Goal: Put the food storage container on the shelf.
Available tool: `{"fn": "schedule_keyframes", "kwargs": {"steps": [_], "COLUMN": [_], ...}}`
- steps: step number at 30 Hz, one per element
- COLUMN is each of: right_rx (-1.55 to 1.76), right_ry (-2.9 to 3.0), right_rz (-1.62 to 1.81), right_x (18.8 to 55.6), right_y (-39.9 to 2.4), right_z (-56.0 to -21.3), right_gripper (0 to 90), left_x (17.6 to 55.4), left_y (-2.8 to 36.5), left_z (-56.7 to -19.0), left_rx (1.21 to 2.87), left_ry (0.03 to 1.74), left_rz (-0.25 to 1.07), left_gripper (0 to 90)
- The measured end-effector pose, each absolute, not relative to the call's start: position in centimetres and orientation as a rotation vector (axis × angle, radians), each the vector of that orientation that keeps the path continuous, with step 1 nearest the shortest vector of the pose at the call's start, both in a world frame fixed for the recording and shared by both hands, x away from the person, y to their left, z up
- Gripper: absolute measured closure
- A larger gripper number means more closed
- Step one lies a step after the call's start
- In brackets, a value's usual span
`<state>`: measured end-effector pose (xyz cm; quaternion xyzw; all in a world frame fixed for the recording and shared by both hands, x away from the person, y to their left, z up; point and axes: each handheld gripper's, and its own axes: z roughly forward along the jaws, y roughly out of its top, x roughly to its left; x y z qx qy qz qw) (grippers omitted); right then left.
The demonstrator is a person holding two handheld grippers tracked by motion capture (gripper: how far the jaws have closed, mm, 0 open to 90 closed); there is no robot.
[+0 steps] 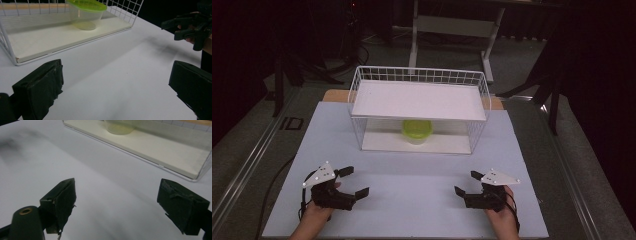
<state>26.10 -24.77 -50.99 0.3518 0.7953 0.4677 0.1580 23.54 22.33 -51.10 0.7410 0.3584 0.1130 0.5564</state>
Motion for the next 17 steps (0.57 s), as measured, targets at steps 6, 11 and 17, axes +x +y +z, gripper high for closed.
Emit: {"fn": "schedule_keyframes", "kwargs": {"steps": [6, 11, 17], "right_rx": [1.019, 1.014, 1.001], "right_ry": [2.277, 2.275, 2.274], "right_rz": [1.354, 1.369, 1.354], "right_x": [26.49, 26.63, 26.61], "right_y": [-24.70, -24.50, -24.47], "right_z": [-51.23, -51.28, -51.24], "right_gripper": [15.3, 15.3, 15.3], "left_x": [23.81, 23.93, 23.97], "left_y": [22.37, 22.84, 23.05], "left_z": [-51.27, -51.29, -51.29], "left_rx": [1.741, 1.723, 1.715], "left_ry": [0.855, 0.875, 0.889], "left_rz": [0.253, 0.259, 0.268], "left_gripper": [0.3, 0.4, 0.3]}}
